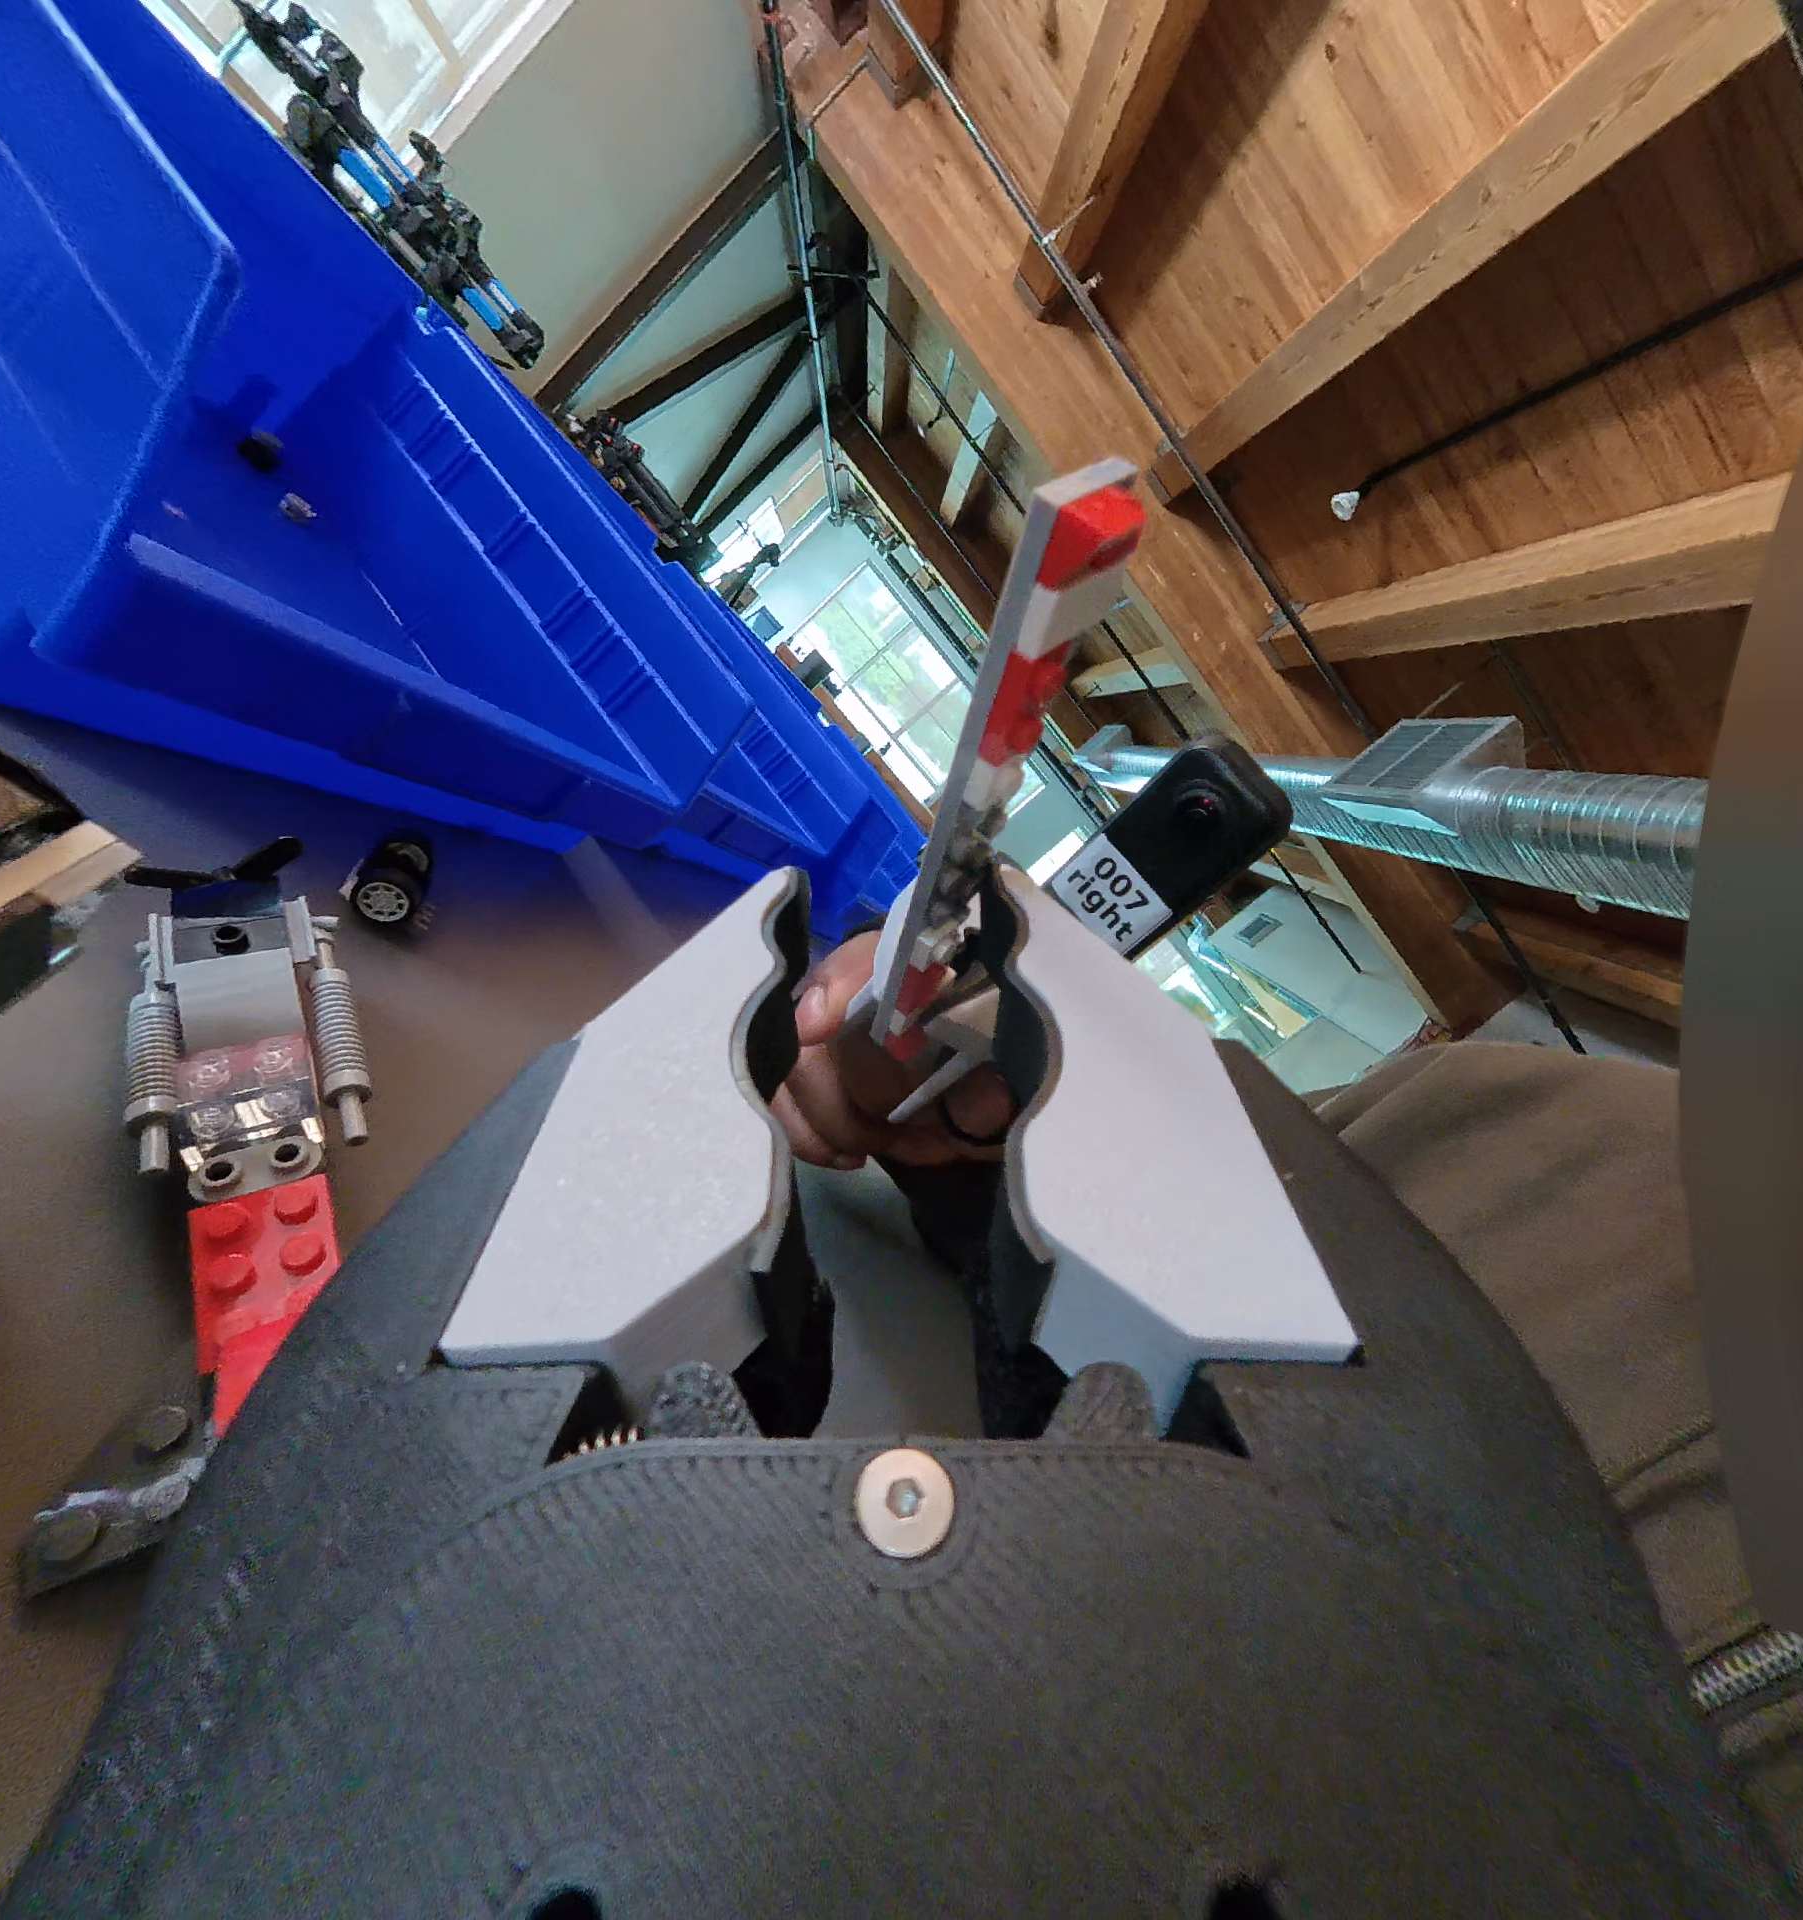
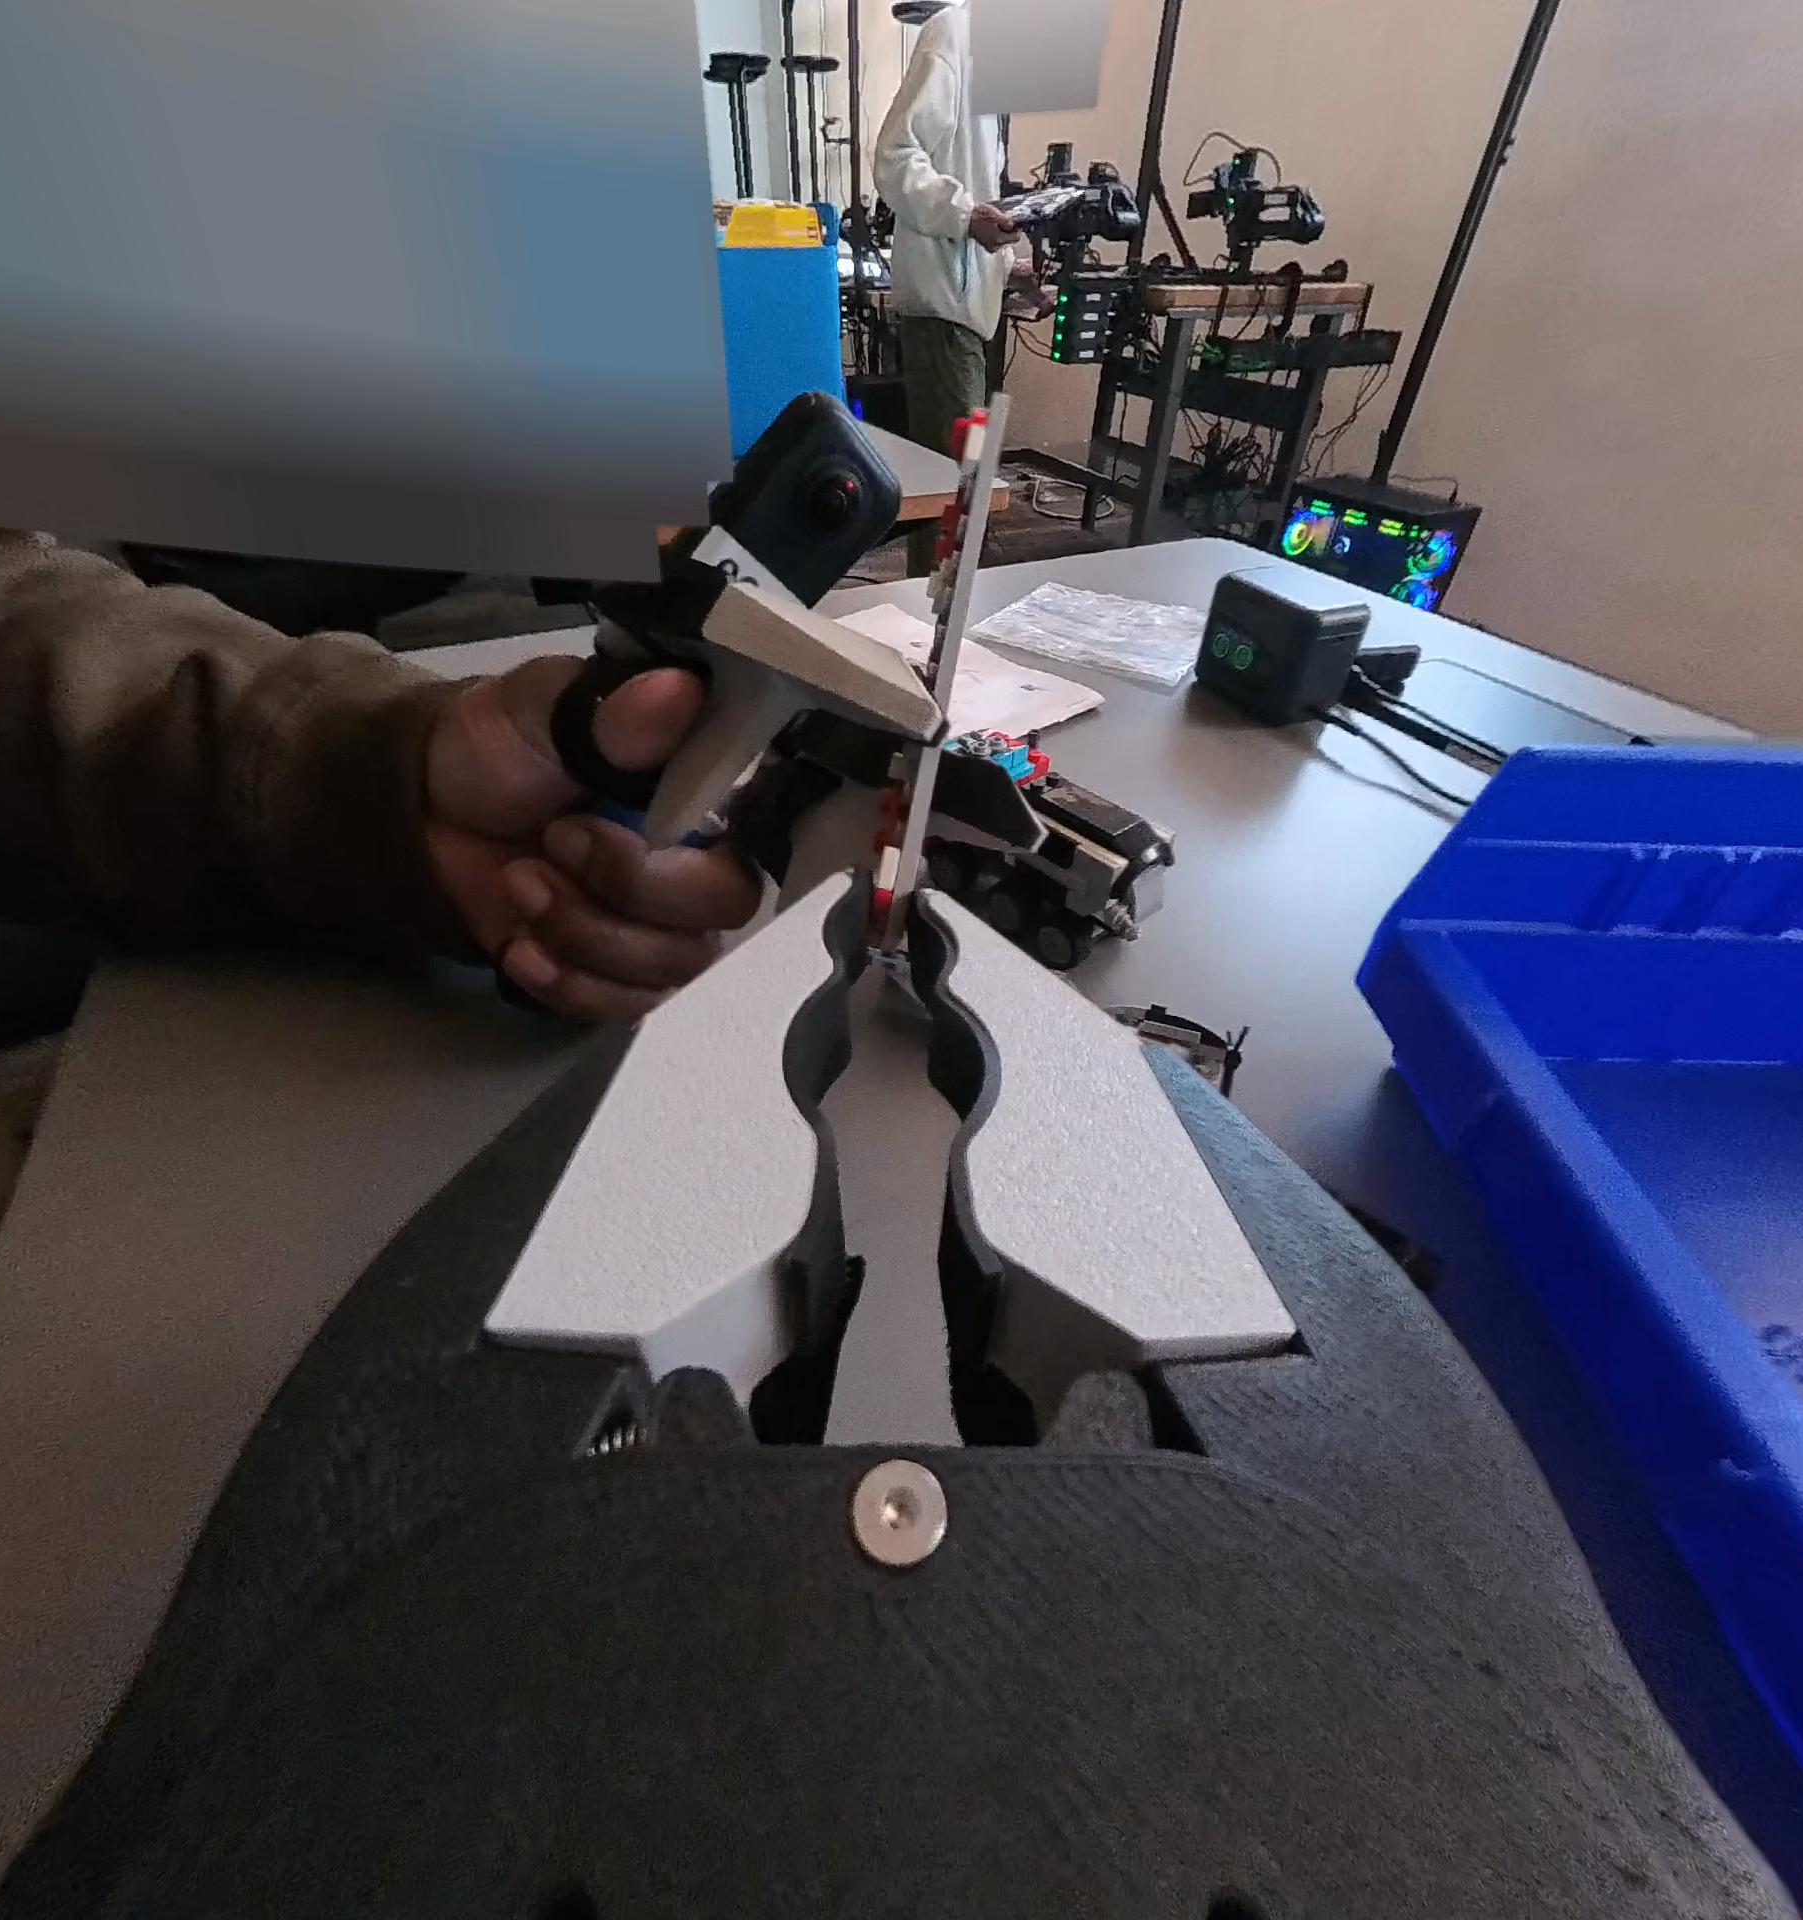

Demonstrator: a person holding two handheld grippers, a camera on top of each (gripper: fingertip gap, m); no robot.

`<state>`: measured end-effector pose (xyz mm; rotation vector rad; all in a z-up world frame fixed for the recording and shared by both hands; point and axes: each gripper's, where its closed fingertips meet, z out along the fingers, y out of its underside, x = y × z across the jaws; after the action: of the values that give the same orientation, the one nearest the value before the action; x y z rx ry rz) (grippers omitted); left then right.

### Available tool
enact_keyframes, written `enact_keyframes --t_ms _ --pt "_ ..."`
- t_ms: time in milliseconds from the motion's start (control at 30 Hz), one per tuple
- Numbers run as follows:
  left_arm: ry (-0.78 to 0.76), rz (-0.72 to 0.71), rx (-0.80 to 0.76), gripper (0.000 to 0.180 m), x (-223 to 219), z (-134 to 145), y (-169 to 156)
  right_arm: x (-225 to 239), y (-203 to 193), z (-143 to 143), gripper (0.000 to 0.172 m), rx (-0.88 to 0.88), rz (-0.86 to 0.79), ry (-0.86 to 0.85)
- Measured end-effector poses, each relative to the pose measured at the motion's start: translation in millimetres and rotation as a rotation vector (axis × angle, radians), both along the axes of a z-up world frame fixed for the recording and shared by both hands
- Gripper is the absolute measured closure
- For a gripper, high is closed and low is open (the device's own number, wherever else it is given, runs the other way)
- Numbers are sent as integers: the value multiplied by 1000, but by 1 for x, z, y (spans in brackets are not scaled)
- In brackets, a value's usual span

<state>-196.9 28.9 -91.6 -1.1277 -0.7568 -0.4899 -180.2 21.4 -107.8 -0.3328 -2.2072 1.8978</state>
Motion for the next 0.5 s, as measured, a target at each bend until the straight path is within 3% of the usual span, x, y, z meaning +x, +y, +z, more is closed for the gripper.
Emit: enact_keyframes --t_ms 167,500 --pt "86 -39 0 164 9 4 4 0 6 3 167 16 -2 77" --pt "129 -30 3 168 12 7 4 3 10 13 163 -10 -7 160"
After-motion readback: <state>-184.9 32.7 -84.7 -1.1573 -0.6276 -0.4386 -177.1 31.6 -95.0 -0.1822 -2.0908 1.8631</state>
